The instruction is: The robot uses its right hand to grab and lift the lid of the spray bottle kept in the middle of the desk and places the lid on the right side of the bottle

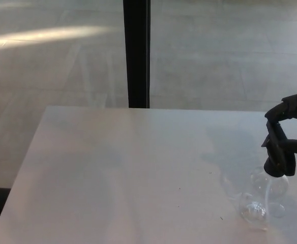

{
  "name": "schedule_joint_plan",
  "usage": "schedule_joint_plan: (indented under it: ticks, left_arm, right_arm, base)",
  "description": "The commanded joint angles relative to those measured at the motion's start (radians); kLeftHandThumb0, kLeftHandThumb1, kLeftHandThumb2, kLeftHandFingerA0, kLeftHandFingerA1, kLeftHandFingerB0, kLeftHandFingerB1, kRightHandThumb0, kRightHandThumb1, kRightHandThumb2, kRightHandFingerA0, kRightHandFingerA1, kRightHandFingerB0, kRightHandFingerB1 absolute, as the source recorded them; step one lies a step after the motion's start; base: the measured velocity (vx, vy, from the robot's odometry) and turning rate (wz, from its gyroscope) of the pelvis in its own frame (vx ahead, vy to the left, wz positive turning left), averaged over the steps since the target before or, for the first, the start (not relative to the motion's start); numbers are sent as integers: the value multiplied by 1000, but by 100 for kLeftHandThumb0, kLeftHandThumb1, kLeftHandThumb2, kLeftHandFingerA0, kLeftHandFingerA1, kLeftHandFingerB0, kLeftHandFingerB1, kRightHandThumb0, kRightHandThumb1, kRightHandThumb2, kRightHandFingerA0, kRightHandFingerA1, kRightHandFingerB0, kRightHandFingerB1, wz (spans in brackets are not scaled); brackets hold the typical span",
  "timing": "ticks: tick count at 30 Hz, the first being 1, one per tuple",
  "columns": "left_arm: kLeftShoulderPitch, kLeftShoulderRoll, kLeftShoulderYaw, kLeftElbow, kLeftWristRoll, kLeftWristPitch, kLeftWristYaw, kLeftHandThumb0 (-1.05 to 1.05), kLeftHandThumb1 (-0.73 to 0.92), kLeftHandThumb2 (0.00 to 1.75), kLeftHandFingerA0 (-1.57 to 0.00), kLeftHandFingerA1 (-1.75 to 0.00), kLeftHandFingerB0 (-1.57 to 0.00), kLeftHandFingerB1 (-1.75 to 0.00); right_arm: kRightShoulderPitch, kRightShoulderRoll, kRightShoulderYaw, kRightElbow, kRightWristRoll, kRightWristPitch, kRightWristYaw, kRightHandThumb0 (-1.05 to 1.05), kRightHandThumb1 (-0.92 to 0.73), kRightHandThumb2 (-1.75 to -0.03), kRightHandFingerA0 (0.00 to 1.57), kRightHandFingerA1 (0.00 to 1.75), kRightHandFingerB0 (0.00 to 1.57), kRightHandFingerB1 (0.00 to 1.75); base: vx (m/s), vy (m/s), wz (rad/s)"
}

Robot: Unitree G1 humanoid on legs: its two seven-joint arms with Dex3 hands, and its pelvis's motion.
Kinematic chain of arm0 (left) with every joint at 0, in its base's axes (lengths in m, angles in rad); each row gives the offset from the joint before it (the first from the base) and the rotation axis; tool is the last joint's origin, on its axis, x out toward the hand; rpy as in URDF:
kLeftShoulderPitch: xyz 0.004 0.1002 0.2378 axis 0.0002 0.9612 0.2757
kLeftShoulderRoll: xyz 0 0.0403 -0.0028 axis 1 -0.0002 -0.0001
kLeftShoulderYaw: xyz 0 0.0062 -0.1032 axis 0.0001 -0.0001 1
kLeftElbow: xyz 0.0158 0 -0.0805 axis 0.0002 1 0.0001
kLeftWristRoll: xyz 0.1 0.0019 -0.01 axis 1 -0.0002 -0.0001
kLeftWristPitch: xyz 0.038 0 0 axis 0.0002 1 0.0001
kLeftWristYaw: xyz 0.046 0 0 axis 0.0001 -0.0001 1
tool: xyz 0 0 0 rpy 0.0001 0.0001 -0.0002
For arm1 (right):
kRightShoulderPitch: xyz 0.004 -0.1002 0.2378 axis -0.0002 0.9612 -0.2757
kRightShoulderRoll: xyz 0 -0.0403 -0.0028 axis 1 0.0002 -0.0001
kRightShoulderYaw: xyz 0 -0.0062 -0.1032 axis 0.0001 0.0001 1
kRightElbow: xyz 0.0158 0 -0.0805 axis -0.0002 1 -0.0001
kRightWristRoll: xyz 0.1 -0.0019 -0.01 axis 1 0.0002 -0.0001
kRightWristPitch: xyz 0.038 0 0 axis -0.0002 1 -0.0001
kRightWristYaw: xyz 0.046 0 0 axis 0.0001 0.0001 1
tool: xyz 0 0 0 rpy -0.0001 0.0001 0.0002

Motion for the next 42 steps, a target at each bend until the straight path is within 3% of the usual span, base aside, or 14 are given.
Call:
schedule_joint_plan:
  ticks: [1,42]
  left_arm:
    - [4,17,-2,-4,-11,-20,-4,-60,65,59,-64,-57,-52,-47]
    - [10,12,-12,-6,-10,-24,-4,-60,65,59,-64,-57,-52,-47]
  right_arm:
    - [-1,-9,-13,-10,-28,23,31,-91,-84,-66,78,109,33,32]
    - [37,-7,-52,-38,-55,29,63,-91,-84,-66,78,109,33,32]
  base:
    - [0,0,0]
    - [0,0,0]
